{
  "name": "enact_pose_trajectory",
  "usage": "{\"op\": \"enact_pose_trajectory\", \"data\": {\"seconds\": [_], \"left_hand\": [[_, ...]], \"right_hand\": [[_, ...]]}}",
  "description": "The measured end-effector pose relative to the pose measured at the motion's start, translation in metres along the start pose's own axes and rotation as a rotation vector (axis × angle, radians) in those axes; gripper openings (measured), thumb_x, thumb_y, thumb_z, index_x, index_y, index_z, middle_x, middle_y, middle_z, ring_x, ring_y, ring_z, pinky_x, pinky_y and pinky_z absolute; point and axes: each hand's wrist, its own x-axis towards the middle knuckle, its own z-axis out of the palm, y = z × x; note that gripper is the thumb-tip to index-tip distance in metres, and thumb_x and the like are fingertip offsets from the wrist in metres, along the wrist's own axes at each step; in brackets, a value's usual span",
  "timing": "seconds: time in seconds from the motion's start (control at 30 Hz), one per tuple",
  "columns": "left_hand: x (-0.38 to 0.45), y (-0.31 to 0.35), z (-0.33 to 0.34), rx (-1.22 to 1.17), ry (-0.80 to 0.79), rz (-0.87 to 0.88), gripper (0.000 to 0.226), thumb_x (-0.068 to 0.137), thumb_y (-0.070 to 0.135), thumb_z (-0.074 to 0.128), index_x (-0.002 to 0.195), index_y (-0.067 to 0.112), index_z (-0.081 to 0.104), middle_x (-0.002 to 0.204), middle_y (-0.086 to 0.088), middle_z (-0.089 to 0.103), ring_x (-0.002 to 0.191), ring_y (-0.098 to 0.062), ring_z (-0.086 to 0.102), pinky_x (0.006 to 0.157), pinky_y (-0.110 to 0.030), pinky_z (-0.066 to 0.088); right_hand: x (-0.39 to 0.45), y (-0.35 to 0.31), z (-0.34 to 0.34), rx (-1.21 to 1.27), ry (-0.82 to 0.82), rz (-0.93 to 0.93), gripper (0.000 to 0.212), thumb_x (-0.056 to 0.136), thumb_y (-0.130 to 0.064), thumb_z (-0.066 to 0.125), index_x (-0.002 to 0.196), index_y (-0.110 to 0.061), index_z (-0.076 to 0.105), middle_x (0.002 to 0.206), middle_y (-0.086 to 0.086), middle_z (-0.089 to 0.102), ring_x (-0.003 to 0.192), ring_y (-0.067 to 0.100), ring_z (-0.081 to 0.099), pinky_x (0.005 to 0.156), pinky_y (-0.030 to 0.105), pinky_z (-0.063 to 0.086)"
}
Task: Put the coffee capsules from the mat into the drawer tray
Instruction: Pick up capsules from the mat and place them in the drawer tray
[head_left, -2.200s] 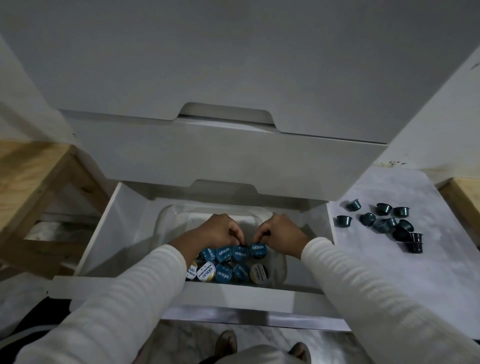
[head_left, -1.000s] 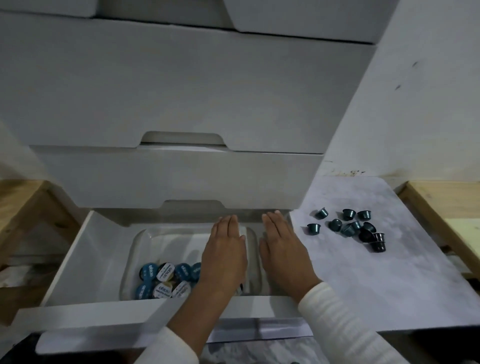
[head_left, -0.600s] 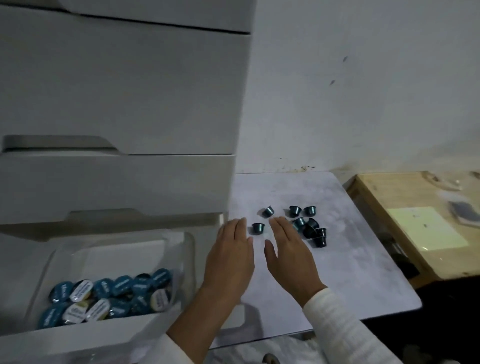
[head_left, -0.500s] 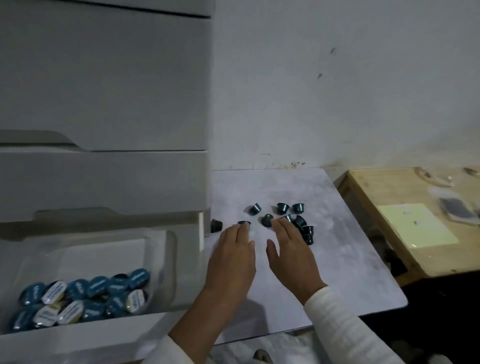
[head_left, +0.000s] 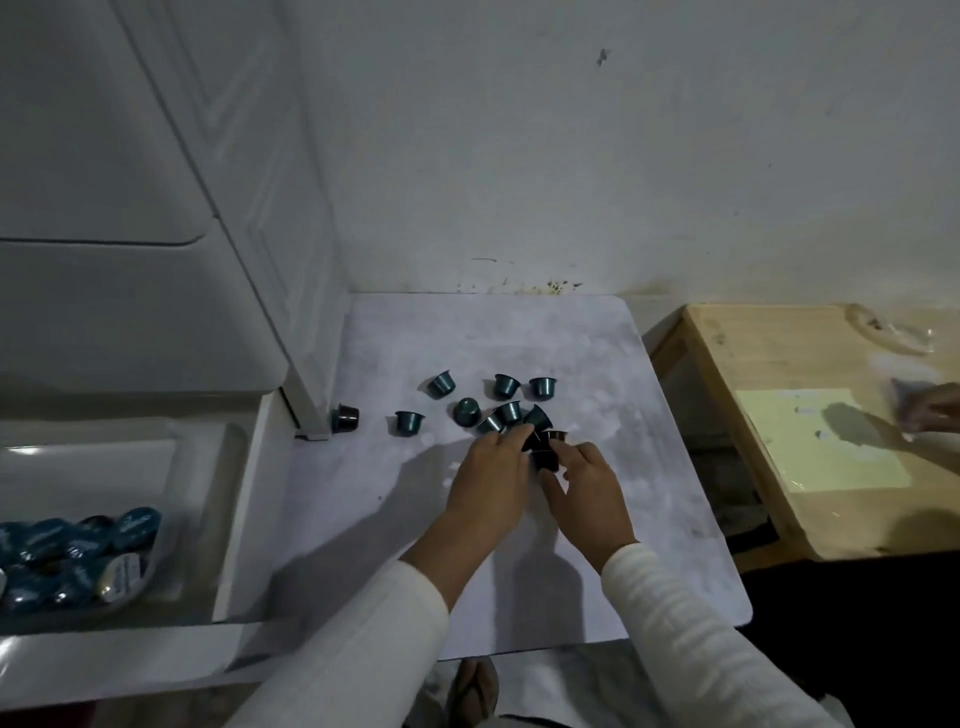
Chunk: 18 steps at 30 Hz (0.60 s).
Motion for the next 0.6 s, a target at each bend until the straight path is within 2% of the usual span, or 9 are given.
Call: {"op": "enact_pose_trajectory", "data": {"seconds": [0.1, 0.2, 0.3, 0.37, 0.43, 0.5, 0.6], "left_hand": [[0.02, -0.002, 0.012, 0.048, -0.04, -0.032, 0.044, 0.097, 0.021, 0.039, 0.14, 0.03, 0.034, 0.135, -0.012, 0.044, 0.123, -0.027, 0.044, 0.1, -0.038, 0.043], [0.032, -0.005, 0.019, 0.083, -0.061, -0.055, 0.043, 0.098, 0.022, 0.039, 0.139, 0.03, 0.036, 0.135, -0.013, 0.043, 0.124, -0.028, 0.043, 0.101, -0.037, 0.042], [0.037, -0.009, 0.02, 0.081, -0.025, -0.062, 0.039, 0.097, 0.024, 0.04, 0.136, 0.027, 0.042, 0.133, -0.013, 0.047, 0.122, -0.027, 0.046, 0.1, -0.037, 0.043], [0.037, -0.009, 0.02, 0.065, 0.017, -0.057, 0.036, 0.097, 0.024, 0.042, 0.132, 0.024, 0.046, 0.125, -0.014, 0.053, 0.114, -0.027, 0.051, 0.094, -0.036, 0.045], [0.037, -0.01, 0.02, 0.061, 0.057, -0.048, 0.031, 0.096, 0.025, 0.044, 0.126, 0.021, 0.05, 0.115, -0.014, 0.059, 0.106, -0.027, 0.055, 0.087, -0.036, 0.047], [0.038, -0.011, 0.021, 0.06, 0.094, -0.036, 0.024, 0.095, 0.025, 0.046, 0.116, 0.016, 0.054, 0.104, -0.014, 0.063, 0.098, -0.026, 0.058, 0.079, -0.034, 0.047], [0.039, -0.014, 0.023, 0.001, 0.127, -0.06, 0.017, 0.093, 0.02, 0.051, 0.105, 0.01, 0.058, 0.098, -0.013, 0.066, 0.092, -0.024, 0.06, 0.076, -0.03, 0.047]], "right_hand": [[0.011, 0.007, 0.002, 0.062, -0.035, 0.041, 0.035, 0.089, -0.017, 0.055, 0.125, -0.017, 0.055, 0.098, 0.005, 0.052, 0.078, 0.019, 0.053, 0.076, 0.025, 0.045], [0.018, 0.013, 0.006, 0.094, -0.043, 0.049, 0.034, 0.089, -0.014, 0.055, 0.122, -0.02, 0.059, 0.089, 0.001, 0.048, 0.075, 0.015, 0.048, 0.071, 0.017, 0.035], [0.021, 0.018, 0.009, 0.108, -0.048, 0.043, 0.03, 0.088, -0.012, 0.056, 0.116, -0.019, 0.063, 0.087, -0.001, 0.048, 0.074, 0.013, 0.048, 0.065, 0.005, 0.032], [0.022, 0.021, 0.01, 0.152, -0.038, 0.062, 0.027, 0.087, -0.01, 0.057, 0.112, -0.017, 0.065, 0.087, -0.001, 0.049, 0.072, 0.009, 0.048, 0.066, 0.001, 0.035], [0.023, 0.022, 0.01, 0.171, -0.042, 0.068, 0.025, 0.086, -0.009, 0.058, 0.109, -0.016, 0.066, 0.093, 0.002, 0.053, 0.078, 0.013, 0.053, 0.074, 0.009, 0.042], [0.023, 0.025, 0.009, 0.167, -0.053, 0.069, 0.024, 0.085, -0.009, 0.058, 0.107, -0.014, 0.066, 0.1, 0.006, 0.056, 0.087, 0.02, 0.055, 0.076, 0.015, 0.042], [0.02, 0.029, 0.008, 0.19, -0.007, 0.073, 0.024, 0.081, -0.007, 0.065, 0.104, -0.014, 0.069, 0.091, 0.002, 0.056, 0.076, 0.014, 0.055, 0.07, 0.001, 0.036]]}}
